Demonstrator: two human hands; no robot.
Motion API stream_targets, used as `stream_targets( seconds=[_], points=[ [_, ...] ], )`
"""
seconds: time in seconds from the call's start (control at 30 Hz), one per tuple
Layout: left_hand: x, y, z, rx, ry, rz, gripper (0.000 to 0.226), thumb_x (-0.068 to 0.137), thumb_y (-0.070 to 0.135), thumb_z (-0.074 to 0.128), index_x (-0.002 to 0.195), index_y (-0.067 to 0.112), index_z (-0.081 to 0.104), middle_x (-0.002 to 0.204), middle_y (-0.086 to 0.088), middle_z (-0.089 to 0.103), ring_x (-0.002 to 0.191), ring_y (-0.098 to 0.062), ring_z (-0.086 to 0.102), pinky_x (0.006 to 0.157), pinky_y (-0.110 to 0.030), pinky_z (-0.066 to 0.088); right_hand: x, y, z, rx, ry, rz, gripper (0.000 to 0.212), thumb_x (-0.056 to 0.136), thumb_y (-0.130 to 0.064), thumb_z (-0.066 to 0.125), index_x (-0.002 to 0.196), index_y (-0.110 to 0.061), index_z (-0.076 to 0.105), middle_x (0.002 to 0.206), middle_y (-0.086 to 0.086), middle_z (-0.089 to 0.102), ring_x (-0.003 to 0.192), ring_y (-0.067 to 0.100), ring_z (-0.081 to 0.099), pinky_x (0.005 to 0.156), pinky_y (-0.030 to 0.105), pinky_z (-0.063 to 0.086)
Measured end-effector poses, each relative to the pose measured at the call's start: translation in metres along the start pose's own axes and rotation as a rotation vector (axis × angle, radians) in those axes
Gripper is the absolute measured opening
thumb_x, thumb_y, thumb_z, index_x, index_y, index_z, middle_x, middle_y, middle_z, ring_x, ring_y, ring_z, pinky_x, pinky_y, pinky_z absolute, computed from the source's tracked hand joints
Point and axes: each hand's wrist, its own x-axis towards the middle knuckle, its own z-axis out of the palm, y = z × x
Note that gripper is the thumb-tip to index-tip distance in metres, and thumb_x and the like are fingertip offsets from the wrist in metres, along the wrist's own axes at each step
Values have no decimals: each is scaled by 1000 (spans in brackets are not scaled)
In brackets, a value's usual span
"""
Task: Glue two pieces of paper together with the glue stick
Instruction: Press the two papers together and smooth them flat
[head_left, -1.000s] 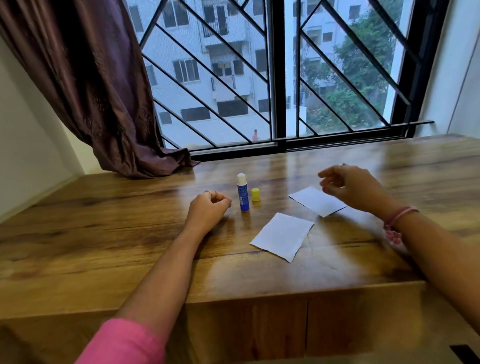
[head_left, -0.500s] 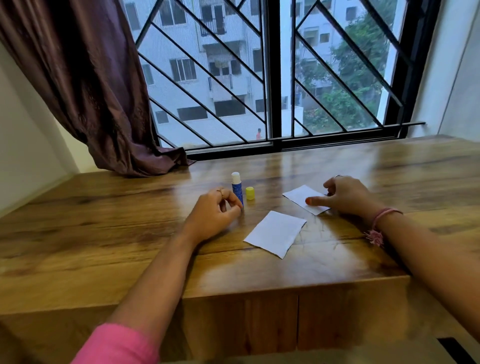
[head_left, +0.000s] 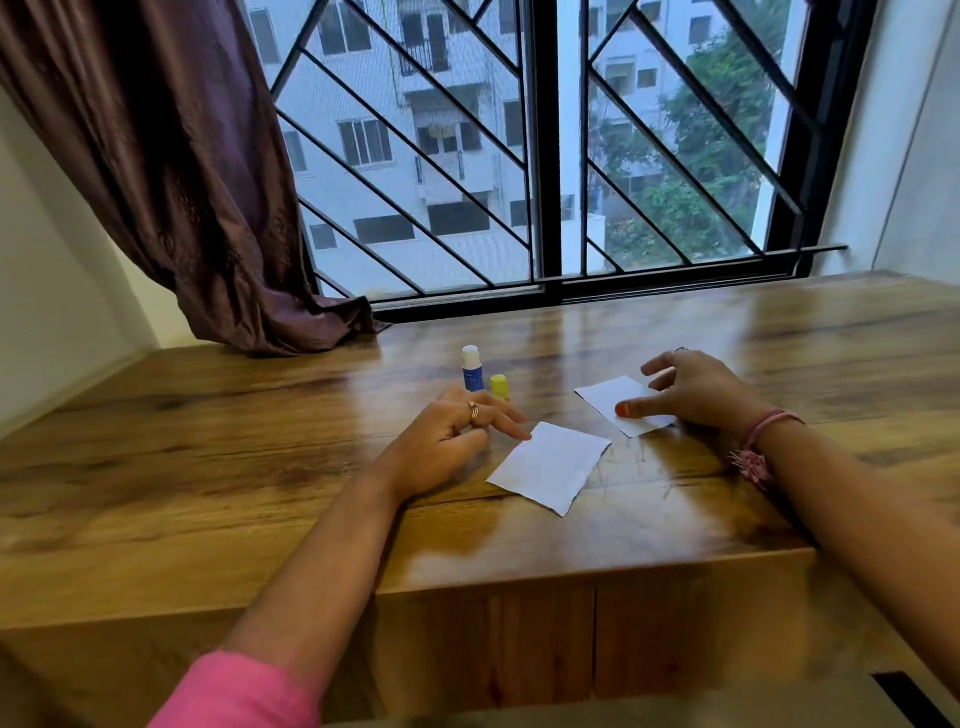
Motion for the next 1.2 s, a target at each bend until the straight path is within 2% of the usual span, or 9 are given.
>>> stream_targets(
  seconds=[0.13,0.23,0.37,0.53,0.7,0.87,1.0,1.1,1.2],
  points=[
    [0,0,5,41,-87,-22,46,76,11,39,106,23,72,126,10,60,113,-4,39,94,-13,25,1,0,0,35,-24,6,70,57,-37,89,116,-13,59,99,4,62,90,20,60,69,27,42],
    [2,1,9,63,-179,-56,45,76,18,41,110,26,70,131,17,55,110,-12,37,94,-16,24,1,1,0,54,-26,-9,68,57,-34,89,114,-13,60,101,5,61,91,20,59,75,28,43],
    [2,4,9,123,-267,-84,46,78,25,41,116,30,66,133,25,50,109,-14,35,97,-21,25,0,1,1,70,-17,-46,64,56,-31,90,112,-15,61,102,7,59,93,21,58,78,29,44],
    [1,13,12,203,-275,-103,52,79,27,35,121,37,63,135,23,49,113,-12,33,102,-29,19,0,3,0,80,4,-60,54,55,-31,90,101,-20,65,101,3,58,91,18,56,74,27,39],
    [5,23,24,371,-292,-76,53,84,35,26,126,42,57,127,10,48,109,-6,29,98,-32,20,0,4,-2,71,5,-66,44,55,-30,90,91,-22,66,96,-1,56,93,16,55,76,27,39],
    [8,30,35,429,-247,-95,53,86,42,20,129,44,53,112,6,46,106,-11,30,87,-32,19,-1,3,-1,62,3,-69,45,56,-30,90,94,-21,68,87,-9,51,94,15,53,78,27,39],
    [12,38,48,435,-175,-123,61,84,52,14,126,40,57,94,4,38,93,-9,23,84,-33,17,-1,1,-1,50,15,-64,45,59,-30,89,98,-18,69,90,-6,51,94,16,52,78,27,39],
    [12,39,55,418,-107,-142,74,79,58,9,120,33,65,92,6,38,92,-8,23,87,-34,19,-3,-1,0,37,18,-62,43,63,-29,86,100,-15,70,97,1,53,93,17,52,77,27,38],
    [11,36,54,360,-50,-152,56,85,47,20,128,41,54,101,12,43,100,-8,28,88,-35,21,-3,-2,-2,54,12,-30,41,70,-23,82,107,-12,68,103,5,55,94,19,54,76,26,40]
  ],
)
